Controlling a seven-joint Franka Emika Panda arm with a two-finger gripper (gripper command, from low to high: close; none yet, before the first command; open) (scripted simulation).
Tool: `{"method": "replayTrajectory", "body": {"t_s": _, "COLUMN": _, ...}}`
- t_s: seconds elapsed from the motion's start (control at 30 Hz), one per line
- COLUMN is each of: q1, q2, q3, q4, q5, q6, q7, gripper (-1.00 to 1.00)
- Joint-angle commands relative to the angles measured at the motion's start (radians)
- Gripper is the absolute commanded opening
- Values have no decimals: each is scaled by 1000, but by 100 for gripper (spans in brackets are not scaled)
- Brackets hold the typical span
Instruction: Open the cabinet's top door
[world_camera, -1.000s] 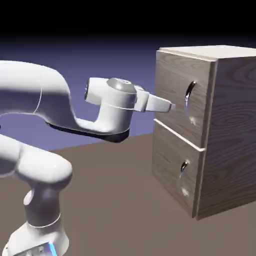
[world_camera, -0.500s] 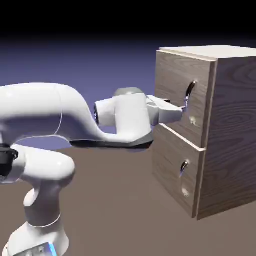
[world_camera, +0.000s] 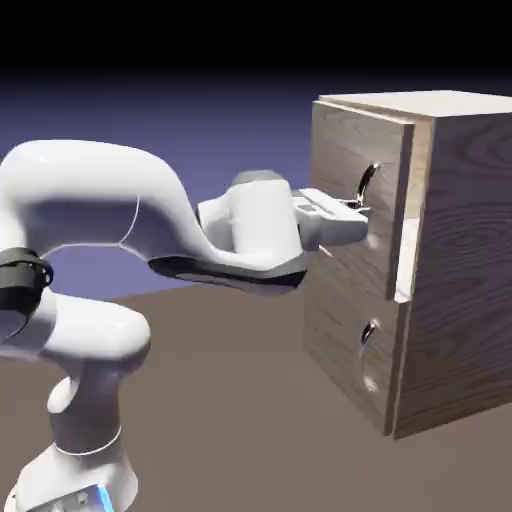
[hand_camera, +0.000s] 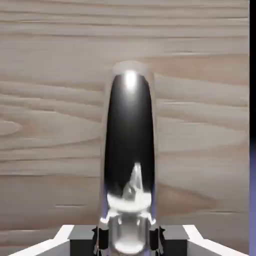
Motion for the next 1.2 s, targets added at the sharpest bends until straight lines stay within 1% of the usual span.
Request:
{"method": "replayTrajectory", "body": {"t_s": 0.0, "q1": -30, "q2": 0, "q3": 36, "q4": -20, "q5": 30, "q6": -16, "q7": 0, "gripper": -100}}
{"method": "replayTrajectory", "body": {"t_s": 0.23, "q1": -221, "q2": -14, "q3": 290, "q4": -128, "q5": 239, "q6": -97, "q7": 0, "gripper": -100}}
{"method": "replayTrajectory", "body": {"t_s": 0.43, "q1": -363, "q2": -38, "q3": 508, "q4": -189, "q5": 428, "q6": -134, "q7": -4, "gripper": -100}}
{"method": "replayTrajectory", "body": {"t_s": 0.63, "q1": -522, "q2": -64, "q3": 725, "q4": -218, "q5": 599, "q6": -113, "q7": 3, "gripper": -100}}
{"method": "replayTrajectory", "body": {"t_s": 0.93, "q1": -490, "q2": -134, "q3": 969, "q4": -265, "q5": 990, "q6": -326, "q7": -127, "gripper": -100}}
{"method": "replayTrajectory", "body": {"t_s": 1.17, "q1": -444, "q2": -89, "q3": 1197, "q4": -216, "q5": 1295, "q6": -576, "q7": -169, "gripper": -100}}
